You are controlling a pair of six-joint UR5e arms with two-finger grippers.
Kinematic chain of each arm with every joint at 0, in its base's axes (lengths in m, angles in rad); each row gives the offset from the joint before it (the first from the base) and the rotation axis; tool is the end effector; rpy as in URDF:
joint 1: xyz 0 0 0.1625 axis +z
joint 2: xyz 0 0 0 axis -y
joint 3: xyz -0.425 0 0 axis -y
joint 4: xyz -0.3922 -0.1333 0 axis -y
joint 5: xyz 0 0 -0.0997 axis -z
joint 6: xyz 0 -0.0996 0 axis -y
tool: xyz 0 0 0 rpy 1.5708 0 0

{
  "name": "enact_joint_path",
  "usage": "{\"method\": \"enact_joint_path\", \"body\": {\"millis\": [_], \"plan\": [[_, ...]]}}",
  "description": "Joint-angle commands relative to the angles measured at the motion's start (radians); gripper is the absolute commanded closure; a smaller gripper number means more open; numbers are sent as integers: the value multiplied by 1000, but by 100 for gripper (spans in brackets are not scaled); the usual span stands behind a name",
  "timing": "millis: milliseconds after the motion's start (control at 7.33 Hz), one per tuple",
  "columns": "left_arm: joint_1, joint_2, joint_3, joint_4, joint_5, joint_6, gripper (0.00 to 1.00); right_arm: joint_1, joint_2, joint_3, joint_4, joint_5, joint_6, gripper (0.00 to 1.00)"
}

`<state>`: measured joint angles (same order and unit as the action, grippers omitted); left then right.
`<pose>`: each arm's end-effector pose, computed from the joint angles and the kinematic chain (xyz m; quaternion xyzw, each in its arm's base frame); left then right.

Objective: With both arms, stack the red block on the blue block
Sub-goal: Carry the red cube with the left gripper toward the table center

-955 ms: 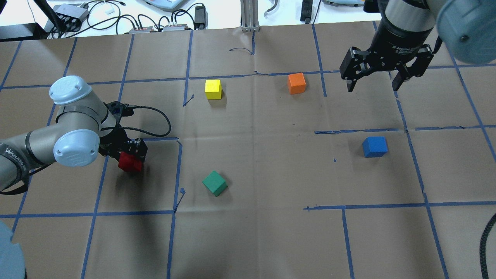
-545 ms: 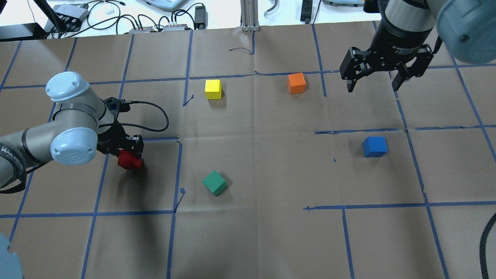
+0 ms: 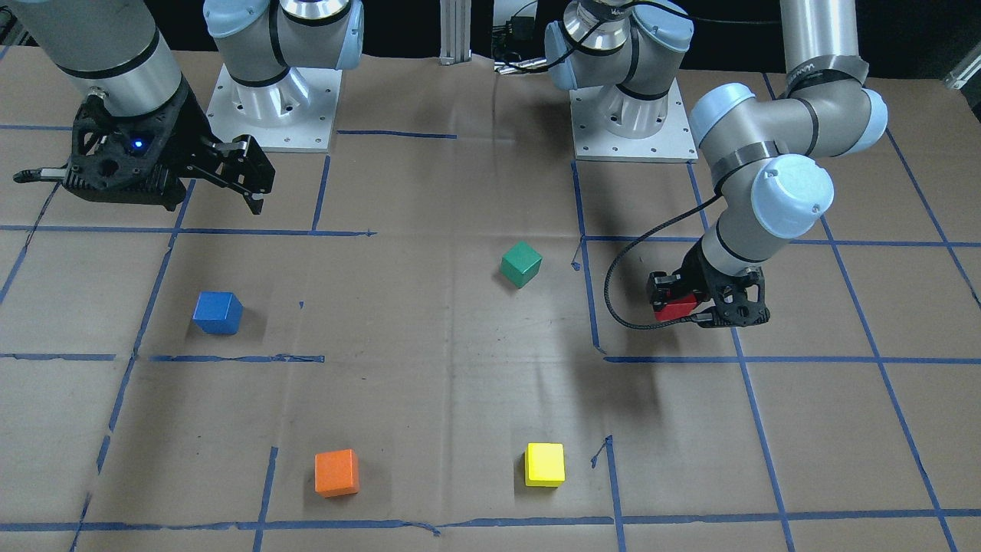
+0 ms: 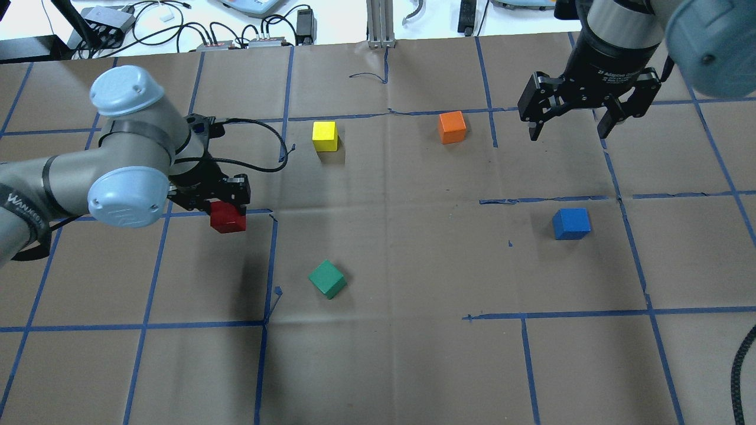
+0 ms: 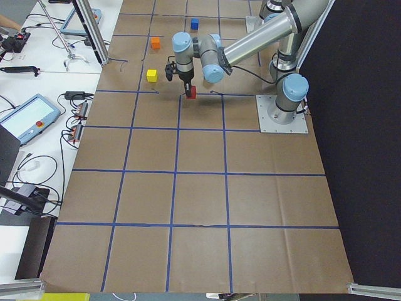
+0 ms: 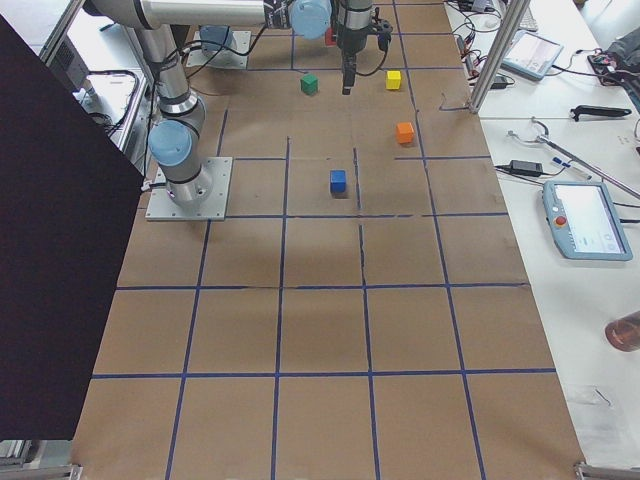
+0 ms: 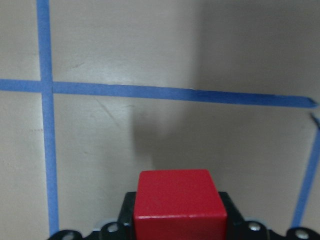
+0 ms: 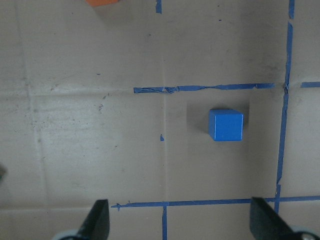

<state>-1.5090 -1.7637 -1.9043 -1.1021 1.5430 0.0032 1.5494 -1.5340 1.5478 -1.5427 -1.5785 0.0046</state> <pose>-0.1040 -0.5218 0.2774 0.0297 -0.9990 -0.0284 0.0148 0.1217 -0.5060 0.4781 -0.0129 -0.9997 -0.0210 0.0037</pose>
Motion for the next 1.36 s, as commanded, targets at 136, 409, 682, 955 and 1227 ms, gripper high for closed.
{"method": "enact_joint_path", "body": {"millis": [136, 409, 682, 955, 1227], "plan": [[-303, -194, 308, -88, -9, -259, 92, 0, 0, 0, 1, 0, 0, 0], [-445, -398, 503, -93, 8, -330, 93, 0, 0, 0, 0, 0, 0, 0], [-454, -442, 478, -79, -3, -287, 95, 0, 0, 0, 0, 0, 0, 0], [-453, -463, 449, -3, -9, -293, 94, 0, 0, 0, 0, 0, 0, 0], [-454, -470, 450, 4, -11, -290, 91, 0, 0, 0, 0, 0, 0, 0]]}}
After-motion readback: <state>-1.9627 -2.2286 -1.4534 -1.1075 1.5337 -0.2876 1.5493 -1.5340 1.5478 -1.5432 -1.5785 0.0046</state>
